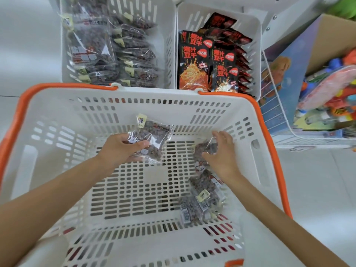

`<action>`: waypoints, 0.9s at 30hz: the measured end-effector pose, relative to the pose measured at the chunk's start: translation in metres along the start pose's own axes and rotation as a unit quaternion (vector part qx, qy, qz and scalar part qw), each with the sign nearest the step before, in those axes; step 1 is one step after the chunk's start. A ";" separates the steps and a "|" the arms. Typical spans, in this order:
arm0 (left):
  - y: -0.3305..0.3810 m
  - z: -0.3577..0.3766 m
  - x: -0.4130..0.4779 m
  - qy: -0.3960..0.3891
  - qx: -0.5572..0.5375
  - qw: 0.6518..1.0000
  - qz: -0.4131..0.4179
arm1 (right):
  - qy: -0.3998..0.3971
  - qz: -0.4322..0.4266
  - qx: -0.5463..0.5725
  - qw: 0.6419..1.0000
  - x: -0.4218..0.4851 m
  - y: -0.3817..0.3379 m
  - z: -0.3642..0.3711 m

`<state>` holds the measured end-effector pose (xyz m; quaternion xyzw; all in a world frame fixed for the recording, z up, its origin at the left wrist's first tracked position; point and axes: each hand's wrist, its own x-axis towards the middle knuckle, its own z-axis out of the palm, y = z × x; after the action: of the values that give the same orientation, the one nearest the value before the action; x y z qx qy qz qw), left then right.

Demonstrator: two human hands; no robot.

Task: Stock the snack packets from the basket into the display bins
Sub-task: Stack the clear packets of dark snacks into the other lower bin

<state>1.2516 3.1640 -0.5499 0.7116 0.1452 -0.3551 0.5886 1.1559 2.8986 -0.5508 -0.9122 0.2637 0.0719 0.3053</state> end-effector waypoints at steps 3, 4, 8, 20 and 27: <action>0.000 -0.007 -0.003 0.000 -0.014 1.000 -0.020 | 0.064 0.031 0.112 0.991 -0.004 -0.006 0.010; 0.000 -0.008 -0.003 0.006 -0.014 1.000 -0.012 | 0.053 0.033 0.115 0.991 -0.005 -0.008 0.014; 0.000 -0.010 -0.006 0.037 -0.037 0.998 0.031 | -0.013 -0.003 -0.011 1.000 -0.005 -0.012 0.019; 0.004 -0.016 -0.015 0.034 -0.089 0.993 0.074 | -0.145 -0.067 0.293 0.942 0.008 -0.075 -0.043; 0.008 -0.006 -0.027 -0.057 -0.186 0.980 0.030 | -0.137 0.013 0.418 0.898 0.003 -0.110 -0.019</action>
<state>1.2394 3.1730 -0.5250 0.5722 0.1538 -0.3438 0.7285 1.2153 2.9599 -0.4790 -0.6782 0.2364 0.0830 0.6908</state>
